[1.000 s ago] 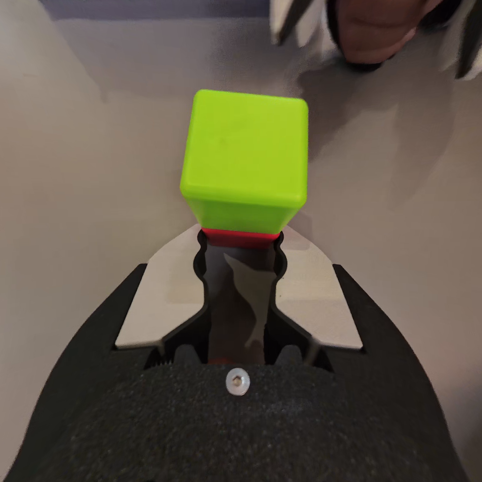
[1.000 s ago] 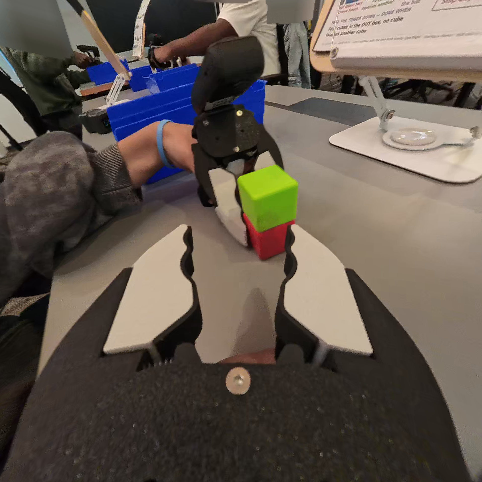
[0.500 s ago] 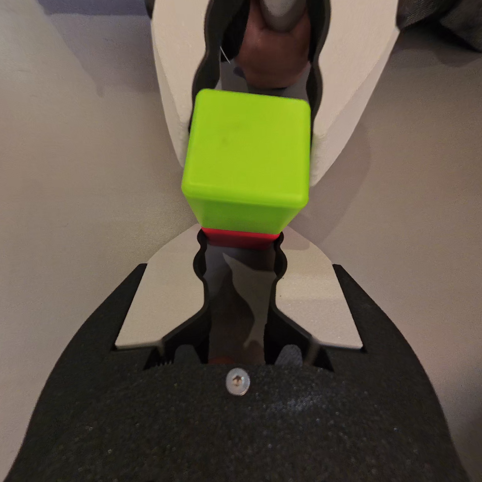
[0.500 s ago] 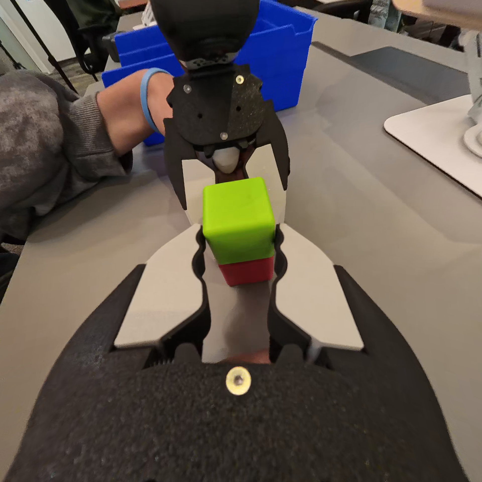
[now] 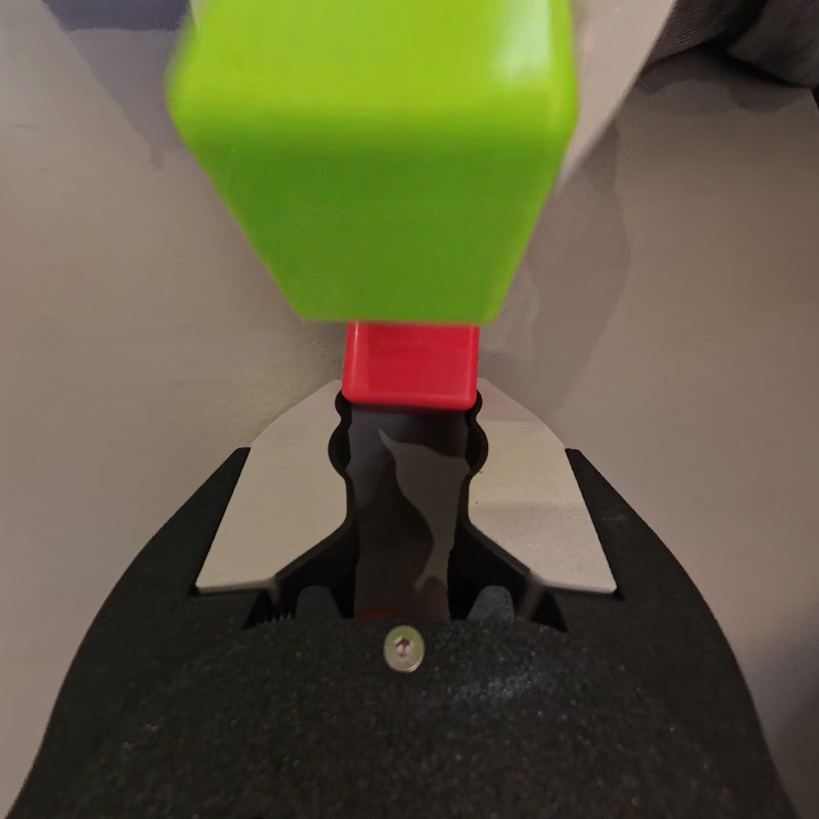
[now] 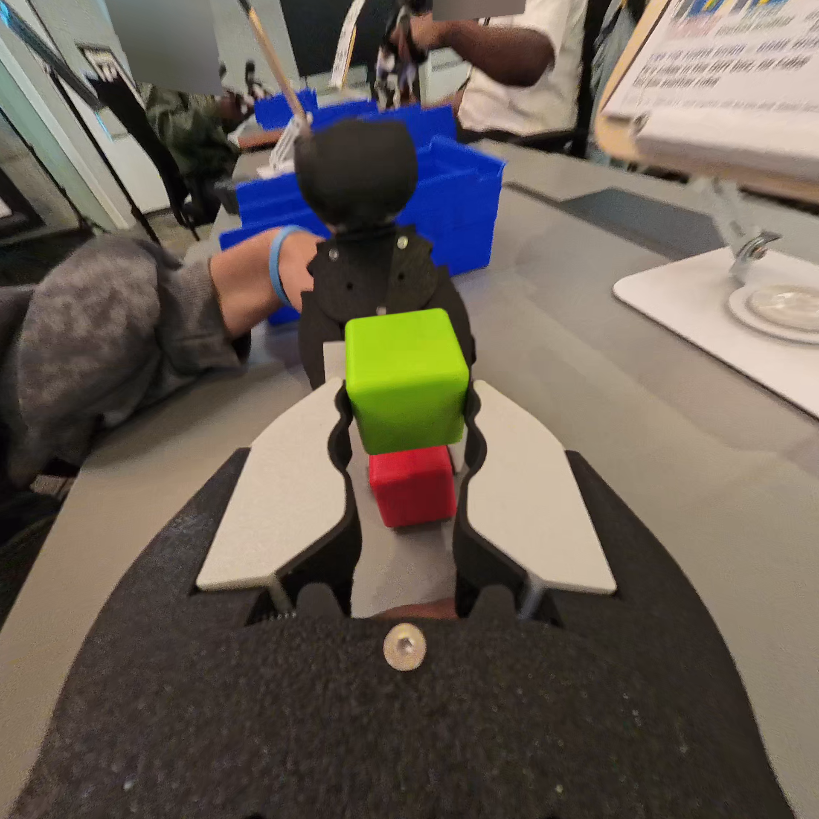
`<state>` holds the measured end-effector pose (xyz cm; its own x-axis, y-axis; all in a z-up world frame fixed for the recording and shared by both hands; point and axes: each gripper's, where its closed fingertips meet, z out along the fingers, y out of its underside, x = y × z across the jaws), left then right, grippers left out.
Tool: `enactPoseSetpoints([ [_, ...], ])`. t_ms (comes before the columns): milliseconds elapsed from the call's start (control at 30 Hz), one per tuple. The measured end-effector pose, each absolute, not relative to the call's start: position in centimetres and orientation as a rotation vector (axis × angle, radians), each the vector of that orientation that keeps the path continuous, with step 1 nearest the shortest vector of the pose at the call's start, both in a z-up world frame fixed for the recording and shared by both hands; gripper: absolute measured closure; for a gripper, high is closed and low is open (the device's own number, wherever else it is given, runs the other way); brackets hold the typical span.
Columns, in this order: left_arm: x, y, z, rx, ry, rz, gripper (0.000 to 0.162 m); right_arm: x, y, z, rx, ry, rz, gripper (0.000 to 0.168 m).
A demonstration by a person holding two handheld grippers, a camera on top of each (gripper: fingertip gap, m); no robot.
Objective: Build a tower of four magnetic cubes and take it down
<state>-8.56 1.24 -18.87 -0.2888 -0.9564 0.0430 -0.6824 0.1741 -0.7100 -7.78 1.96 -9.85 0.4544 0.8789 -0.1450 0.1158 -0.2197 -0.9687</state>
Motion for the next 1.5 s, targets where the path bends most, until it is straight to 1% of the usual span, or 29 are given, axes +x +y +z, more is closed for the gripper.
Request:
enactPoseSetpoints([
  [133, -8.6, 1.2, -18.9, -1.546, 2.043, -0.893, 0.113, -6.8, 0.6, -5.7, -1.547, -0.785, 0.921, 0.119],
  [267, -8.6, 1.2, -18.9, -1.547, 2.043, -0.894, 0.113, -4.8, -0.7, 0.0, -1.563, -0.733, 0.664, 0.119],
  [400, -8.6, 1.2, -18.9, -1.546, 2.043, -0.893, 0.113, 4.2, -1.2, 7.9, -1.611, -0.541, 0.293, 0.119],
  [467, -8.6, 1.2, -18.9, -1.546, 2.043, -0.892, 0.113, 11.0, -0.5, 9.3, -1.701, -0.41, 0.091, 0.119],
  [567, -8.6, 1.2, -18.9, -1.546, 2.043, -0.892, 0.113, 20.8, 1.9, 6.9, -1.957, -0.228, -0.126, 0.119],
  [667, -8.6, 1.2, -18.9, -1.546, 2.043, -0.893, 0.113, 26.9, 4.3, 1.5, -2.248, -0.072, -0.166, 0.119],
  [733, -8.6, 1.2, -18.9, -1.546, 2.043, -0.893, 0.113, 28.1, 5.4, -2.6, -2.435, -0.048, -0.139, 0.119],
  [800, -8.6, 1.2, -18.8, -1.546, 2.044, -0.894, 0.113, 29.1, 5.9, -6.0, -2.607, -0.112, -0.255, 0.119],
  [967, -8.6, 1.2, -18.8, -1.545, 2.045, -0.893, 0.113, 31.4, 6.8, -11.9, -2.911, -0.295, -0.546, 0.118],
  [1067, -8.6, 1.2, -18.8, -1.544, 2.047, -0.896, 0.113, 32.2, 6.7, -14.2, -3.03, -0.334, -0.588, 0.119],
  [1200, -8.6, 1.2, -18.8, -1.544, 2.047, -0.897, 0.113, 32.7, 7.2, -15.9, -3.079, -0.335, -0.588, 0.119],
  [1400, -8.6, 1.1, -18.8, -1.543, 2.048, -0.897, 0.113, 32.7, 7.8, -16.9, -3.038, -0.346, -0.62, 0.118],
  [1500, -8.6, 1.1, -18.9, -1.542, 2.049, -0.896, 0.113, 32.8, 7.8, -16.9, -2.999, -0.353, -0.623, 0.112],
])
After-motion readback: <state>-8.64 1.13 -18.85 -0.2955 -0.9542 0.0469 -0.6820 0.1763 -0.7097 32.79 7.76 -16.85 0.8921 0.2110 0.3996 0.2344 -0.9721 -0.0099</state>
